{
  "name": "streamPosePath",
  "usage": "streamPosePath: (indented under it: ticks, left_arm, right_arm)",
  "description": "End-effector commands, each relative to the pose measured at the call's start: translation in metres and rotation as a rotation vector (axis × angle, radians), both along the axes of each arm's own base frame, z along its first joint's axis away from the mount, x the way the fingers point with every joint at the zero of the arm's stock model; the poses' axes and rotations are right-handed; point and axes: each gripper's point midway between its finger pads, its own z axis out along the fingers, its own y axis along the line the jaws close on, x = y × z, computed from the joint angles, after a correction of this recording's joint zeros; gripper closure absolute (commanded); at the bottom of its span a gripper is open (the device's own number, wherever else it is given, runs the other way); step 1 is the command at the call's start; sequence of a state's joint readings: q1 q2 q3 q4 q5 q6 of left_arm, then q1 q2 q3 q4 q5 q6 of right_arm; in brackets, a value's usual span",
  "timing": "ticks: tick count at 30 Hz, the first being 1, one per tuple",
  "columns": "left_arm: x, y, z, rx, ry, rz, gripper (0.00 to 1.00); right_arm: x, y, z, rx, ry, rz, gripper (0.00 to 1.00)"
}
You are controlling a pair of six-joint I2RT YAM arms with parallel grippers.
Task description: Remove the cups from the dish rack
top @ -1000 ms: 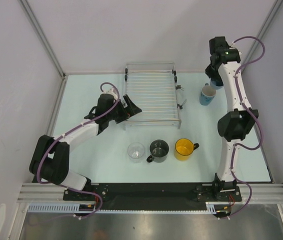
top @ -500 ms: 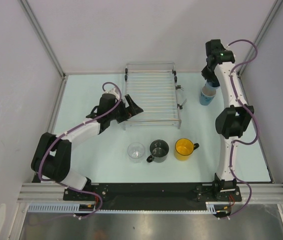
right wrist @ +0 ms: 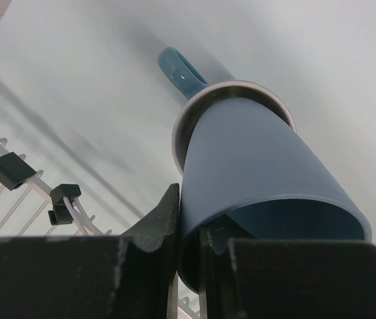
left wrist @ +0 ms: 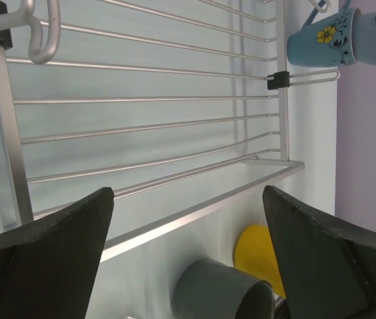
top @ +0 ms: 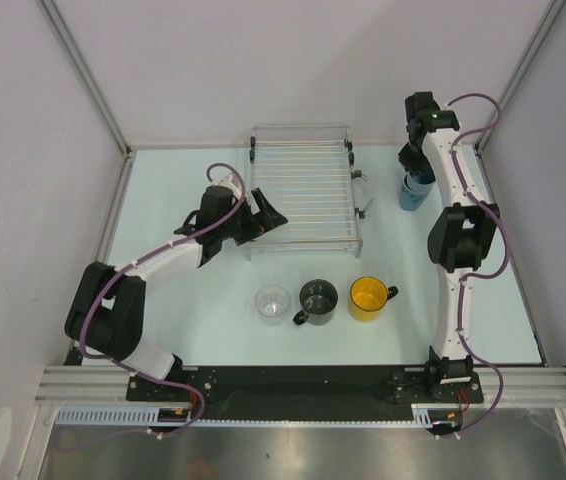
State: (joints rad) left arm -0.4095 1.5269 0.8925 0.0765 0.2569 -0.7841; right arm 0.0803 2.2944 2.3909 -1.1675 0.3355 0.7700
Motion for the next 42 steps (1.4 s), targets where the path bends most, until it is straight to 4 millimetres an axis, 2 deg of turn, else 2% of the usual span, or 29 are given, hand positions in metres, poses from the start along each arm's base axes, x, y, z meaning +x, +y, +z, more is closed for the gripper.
streamPosePath:
  ticks: [1,3,6,7,10,13,18,20,21,22,24,25,26,28,29,30,31,32,33,34,35,36,37,38,39,40,42]
  left_arm:
    - [-0.005,-0.006,-0.008,0.018,0.03,-0.032,0.01]
    - [-0.005,-0.006,-0.009,0.02,0.031,-0.033,0.01]
    - [-0.006,-0.008,-0.01,0.02,0.033,-0.039,0.01]
    - [-0.005,-0.008,-0.008,0.02,0.029,-0.038,0.01]
    - [-0.005,-0.009,-0.008,0.022,0.029,-0.039,0.01]
    - [-0.007,-0.01,-0.007,0.022,0.028,-0.044,0.01]
    - [-0.008,-0.011,-0.001,0.022,0.008,-0.048,0.0]
    - [-0.007,-0.01,0.005,0.029,-0.018,-0.041,0.0]
    - [-0.007,-0.009,0.008,0.032,-0.03,-0.038,0.0]
    - [-0.005,-0.008,0.012,0.036,-0.045,-0.035,0.0]
    - [-0.002,-0.002,0.022,0.054,-0.076,-0.006,0.0]
    - [0.0,-0.001,0.027,0.065,-0.094,-0.004,0.0]
    - [0.002,0.004,0.034,0.08,-0.118,0.017,0.0]
    - [0.005,0.01,0.042,0.116,-0.142,0.03,0.0]
    - [0.007,0.016,0.042,0.147,-0.145,0.054,0.0]
    - [0.01,0.021,0.052,0.158,-0.17,0.072,0.0]
    - [0.013,0.024,0.061,0.177,-0.196,0.079,0.0]
    - [0.014,0.028,0.064,0.192,-0.201,0.088,0.0]
    - [0.016,0.033,0.073,0.201,-0.222,0.108,0.0]
    - [0.017,0.035,0.082,0.206,-0.243,0.11,0.0]
    - [0.02,0.042,0.089,0.227,-0.263,0.14,0.0]
    - [0.02,0.049,0.101,0.244,-0.297,0.167,0.0]
    - [0.018,0.053,0.106,0.255,-0.31,0.181,0.0]
    - [0.018,0.058,0.111,0.265,-0.325,0.198,0.0]
    - [0.016,0.065,0.11,0.292,-0.332,0.221,0.0]
    - [0.012,0.069,0.116,0.298,-0.35,0.23,0.0]
    - [0.009,0.074,0.112,0.324,-0.337,0.246,0.0]
  right_arm:
    - [0.008,0.0,-0.012,0.007,-0.006,0.003,1.0]
    - [0.008,0.001,-0.015,0.006,-0.001,0.008,1.0]
    - [0.01,0.001,-0.009,0.003,-0.02,0.019,0.86]
    - [0.011,0.001,-0.006,0.002,-0.03,0.019,0.77]
    - [0.013,0.003,0.008,0.007,-0.066,0.026,0.65]
    - [0.014,0.004,0.021,0.015,-0.102,0.029,0.58]
    - [0.014,0.011,0.05,0.041,-0.177,0.041,0.54]
    - [0.013,0.021,0.082,0.053,-0.26,0.06,0.51]
    - [0.012,0.025,0.096,0.05,-0.295,0.068,0.47]
    - [0.007,0.026,0.123,0.042,-0.357,0.074,0.43]
    - [0.002,0.037,0.158,0.049,-0.439,0.098,0.32]
    - [-0.007,0.039,0.18,0.053,-0.483,0.106,0.3]
    - [-0.014,0.043,0.193,0.05,-0.51,0.115,0.27]
    - [-0.027,0.055,0.2,0.028,-0.525,0.135,0.21]
    - [-0.044,0.055,0.224,0.029,-0.579,0.142,0.19]
    - [-0.052,0.067,0.202,0.02,-0.53,0.177,0.16]
    - [-0.057,0.07,0.21,0.016,-0.572,0.181,0.15]
    - [-0.075,0.072,0.229,0.019,-0.627,0.19,0.14]
    - [-0.085,0.076,0.204,0.003,-0.579,0.209,0.11]
    - [-0.093,0.088,0.207,0.0,-0.605,0.235,0.1]
    - [-0.112,0.092,0.218,-0.004,-0.641,0.252,0.09]
    - [-0.121,0.098,0.214,-0.016,-0.642,0.27,0.08]
    - [-0.132,0.114,0.191,-0.055,-0.617,0.309,0.07]
    - [-0.143,0.118,0.188,-0.069,-0.623,0.322,0.07]
    - [-0.154,0.112,0.193,-0.104,-0.651,0.294,0.07]
    - [-0.167,0.131,0.173,-0.142,-0.628,0.351,0.07]
    - [-0.177,0.139,0.161,-0.194,-0.613,0.375,0.05]
